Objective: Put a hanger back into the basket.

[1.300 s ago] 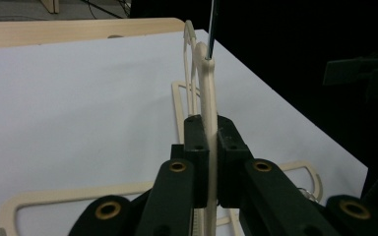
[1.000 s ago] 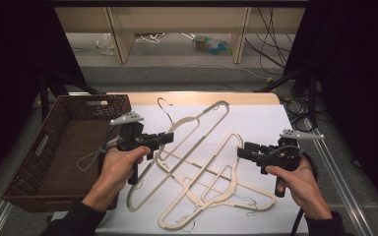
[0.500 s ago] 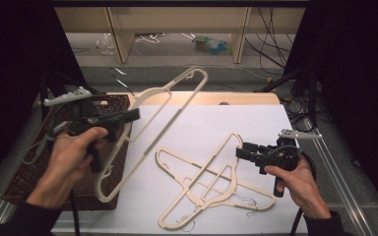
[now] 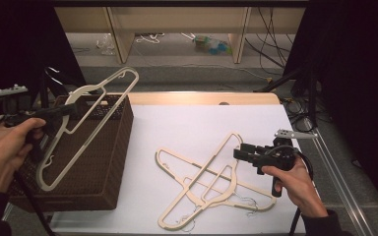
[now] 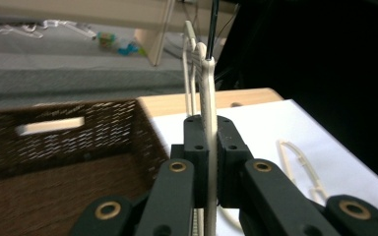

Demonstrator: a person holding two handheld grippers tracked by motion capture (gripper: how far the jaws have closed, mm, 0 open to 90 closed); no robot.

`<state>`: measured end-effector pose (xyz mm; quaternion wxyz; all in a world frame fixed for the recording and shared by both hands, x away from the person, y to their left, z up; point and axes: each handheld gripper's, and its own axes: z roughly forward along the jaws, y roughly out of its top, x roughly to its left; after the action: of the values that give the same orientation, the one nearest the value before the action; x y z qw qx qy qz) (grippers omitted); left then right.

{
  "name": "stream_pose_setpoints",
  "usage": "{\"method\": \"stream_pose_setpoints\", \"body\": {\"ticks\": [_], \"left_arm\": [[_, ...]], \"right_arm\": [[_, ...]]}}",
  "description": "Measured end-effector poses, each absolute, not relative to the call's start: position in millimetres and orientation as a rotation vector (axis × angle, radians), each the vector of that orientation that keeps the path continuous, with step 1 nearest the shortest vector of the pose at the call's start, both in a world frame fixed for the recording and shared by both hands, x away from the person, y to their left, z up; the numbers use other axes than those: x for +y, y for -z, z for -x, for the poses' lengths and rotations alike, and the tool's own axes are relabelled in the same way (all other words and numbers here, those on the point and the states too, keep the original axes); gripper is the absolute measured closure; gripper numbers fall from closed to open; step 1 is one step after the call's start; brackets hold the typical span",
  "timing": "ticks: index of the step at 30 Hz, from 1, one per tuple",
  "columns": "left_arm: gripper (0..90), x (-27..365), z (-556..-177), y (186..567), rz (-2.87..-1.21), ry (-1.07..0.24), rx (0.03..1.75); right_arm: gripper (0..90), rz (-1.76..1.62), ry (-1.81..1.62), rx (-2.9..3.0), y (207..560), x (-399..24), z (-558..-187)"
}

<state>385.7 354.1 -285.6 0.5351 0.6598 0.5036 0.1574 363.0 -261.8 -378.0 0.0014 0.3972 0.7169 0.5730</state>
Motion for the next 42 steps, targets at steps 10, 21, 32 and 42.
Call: {"method": "stream_pose_setpoints", "body": {"ticks": [10,21,32,42], "left_arm": [[85.9,396,-400,313,-1.606,-0.284,1.194],[85.9,425,-408,330,-1.625,-0.246,1.208],[85.9,438,-410,350,-1.634,-0.173,1.226],[85.7,436,-414,369,-1.674,-0.157,1.266]], "right_arm": [[39.4,-1.259,-1.816,2.257,379,-261,-363],[21.3,-1.297,-1.822,2.238,378,-259,-364],[22.0,-1.272,-1.810,2.241,379,-258,-365],[23.0,-1.284,-1.821,2.254,377,-259,-364]]}}
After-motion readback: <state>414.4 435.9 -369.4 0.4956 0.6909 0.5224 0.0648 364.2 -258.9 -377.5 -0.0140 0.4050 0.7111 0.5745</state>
